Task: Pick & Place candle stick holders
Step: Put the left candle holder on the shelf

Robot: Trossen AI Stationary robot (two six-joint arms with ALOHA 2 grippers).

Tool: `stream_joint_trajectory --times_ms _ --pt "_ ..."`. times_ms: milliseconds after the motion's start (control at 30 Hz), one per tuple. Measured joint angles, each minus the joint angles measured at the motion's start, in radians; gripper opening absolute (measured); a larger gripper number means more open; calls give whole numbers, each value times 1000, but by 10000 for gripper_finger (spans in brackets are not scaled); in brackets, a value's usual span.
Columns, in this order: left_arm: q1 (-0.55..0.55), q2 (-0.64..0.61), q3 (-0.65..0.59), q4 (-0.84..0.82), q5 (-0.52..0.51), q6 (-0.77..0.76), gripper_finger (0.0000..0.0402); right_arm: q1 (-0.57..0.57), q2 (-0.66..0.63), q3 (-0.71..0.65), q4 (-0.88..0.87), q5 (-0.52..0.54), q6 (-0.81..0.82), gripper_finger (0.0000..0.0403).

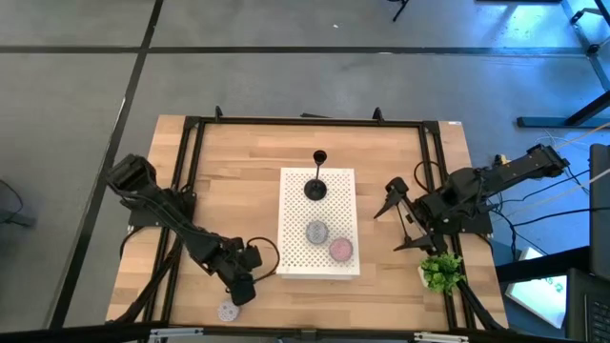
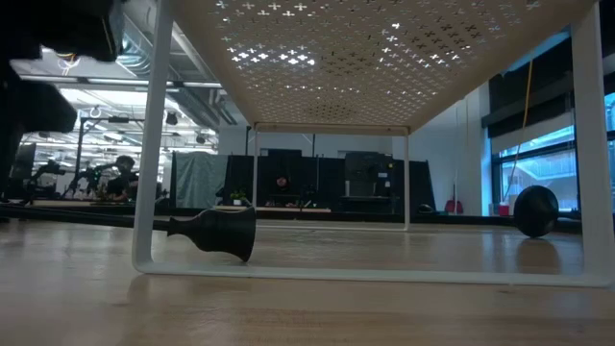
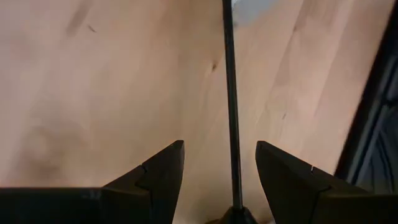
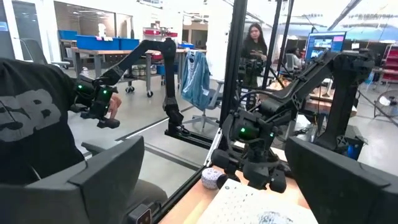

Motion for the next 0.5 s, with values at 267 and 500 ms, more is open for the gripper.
stream_joint_trajectory --times_ms 267,500 --pt "3 78 0 4 49 -3 196 0 0 0 -5 -3 12 392" --pt "3 78 0 4 49 -7 172 0 0 0 -5 -2 12 392"
